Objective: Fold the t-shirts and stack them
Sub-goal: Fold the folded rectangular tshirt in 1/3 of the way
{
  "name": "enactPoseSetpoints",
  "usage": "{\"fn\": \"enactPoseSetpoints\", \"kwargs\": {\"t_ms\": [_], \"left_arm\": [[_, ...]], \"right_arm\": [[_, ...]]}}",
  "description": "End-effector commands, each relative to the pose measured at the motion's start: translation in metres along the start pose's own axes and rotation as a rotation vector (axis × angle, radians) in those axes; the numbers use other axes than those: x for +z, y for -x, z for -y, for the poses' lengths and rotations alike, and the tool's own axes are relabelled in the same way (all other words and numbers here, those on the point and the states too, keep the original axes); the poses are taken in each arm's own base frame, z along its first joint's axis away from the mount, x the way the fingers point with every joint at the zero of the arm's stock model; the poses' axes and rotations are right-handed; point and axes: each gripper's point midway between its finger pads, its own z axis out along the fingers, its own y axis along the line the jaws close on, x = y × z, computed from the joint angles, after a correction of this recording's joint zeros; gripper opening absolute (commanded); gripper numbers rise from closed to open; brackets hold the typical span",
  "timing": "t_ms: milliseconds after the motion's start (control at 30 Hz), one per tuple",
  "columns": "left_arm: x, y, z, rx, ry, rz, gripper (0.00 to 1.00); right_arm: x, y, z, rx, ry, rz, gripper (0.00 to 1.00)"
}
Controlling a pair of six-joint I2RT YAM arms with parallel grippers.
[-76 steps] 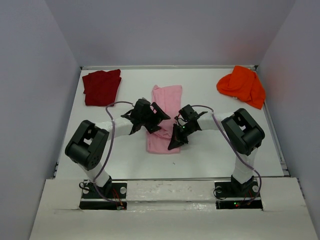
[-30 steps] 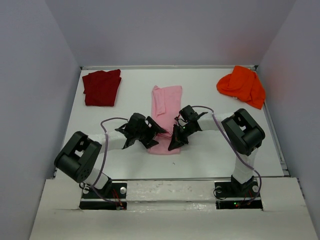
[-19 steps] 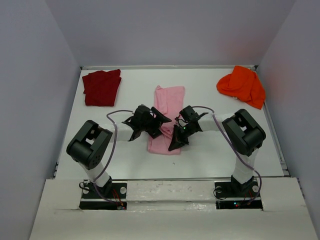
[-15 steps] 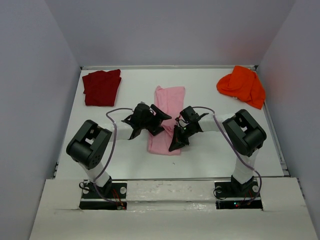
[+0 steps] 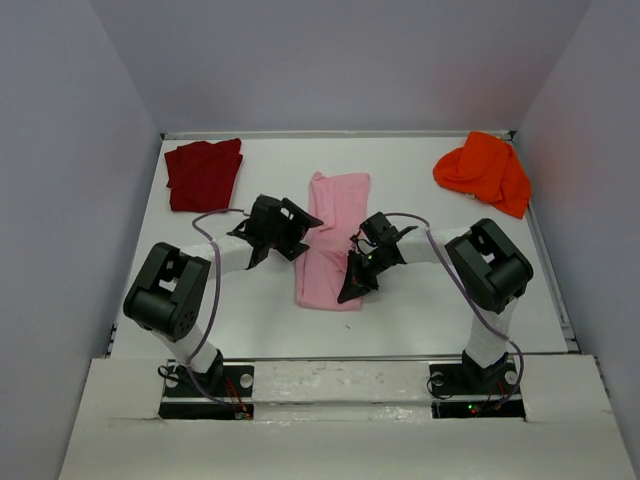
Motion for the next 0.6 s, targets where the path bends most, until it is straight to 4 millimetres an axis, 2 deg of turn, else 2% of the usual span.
{"fn": "enactPoseSetpoints", "kwargs": {"t_ms": [0, 33, 100, 133, 167, 200, 300, 333, 433, 500, 533, 567], "left_arm": [[-0.029, -0.001, 0.056, 0.084, -0.100, 0.017, 0.89], [-0.033, -0.015, 0.055, 0.090, -0.100, -0.014, 0.89], [-0.049, -0.027, 0.063, 0.076, -0.134, -0.038, 0.89], [-0.052, -0.038, 0.052, 0.044, -0.119, -0.071, 0.89], [-0.062, -0.048, 0.056, 0.044, -0.141, -0.094, 0.89], [-0.065, -0.056, 0.047, 0.018, -0.128, -0.117, 0.89], [-0.080, -0.076, 0.041, 0.006, -0.138, -0.175, 0.89], [-0.082, -0.081, 0.026, -0.006, -0.110, -0.196, 0.89], [-0.089, -0.087, -0.002, -0.021, -0.066, -0.209, 0.88], [-0.092, -0.091, -0.013, -0.031, -0.061, -0.225, 0.84], [-0.091, -0.095, -0.024, -0.036, -0.041, -0.242, 0.82], [-0.091, -0.096, -0.025, -0.035, -0.049, -0.246, 0.66]], "right_arm": [[-0.001, 0.001, -0.002, -0.046, -0.015, 0.019, 0.00], [-0.001, 0.002, -0.003, -0.048, -0.014, 0.020, 0.00], [0.000, 0.003, -0.003, -0.047, -0.013, 0.019, 0.00], [-0.001, 0.004, -0.004, -0.048, -0.013, 0.019, 0.00], [0.000, 0.005, -0.004, -0.048, -0.013, 0.021, 0.00], [-0.001, 0.005, -0.005, -0.047, -0.011, 0.021, 0.00], [0.000, 0.006, -0.005, -0.045, -0.013, 0.021, 0.00], [0.000, 0.006, -0.005, -0.047, -0.013, 0.019, 0.00], [0.000, 0.007, -0.004, -0.045, -0.016, 0.024, 0.00], [0.000, 0.007, -0.004, -0.043, -0.018, 0.027, 0.00], [0.000, 0.008, -0.005, -0.046, -0.017, 0.026, 0.00], [0.000, 0.008, -0.006, -0.048, -0.015, 0.028, 0.00]]}}
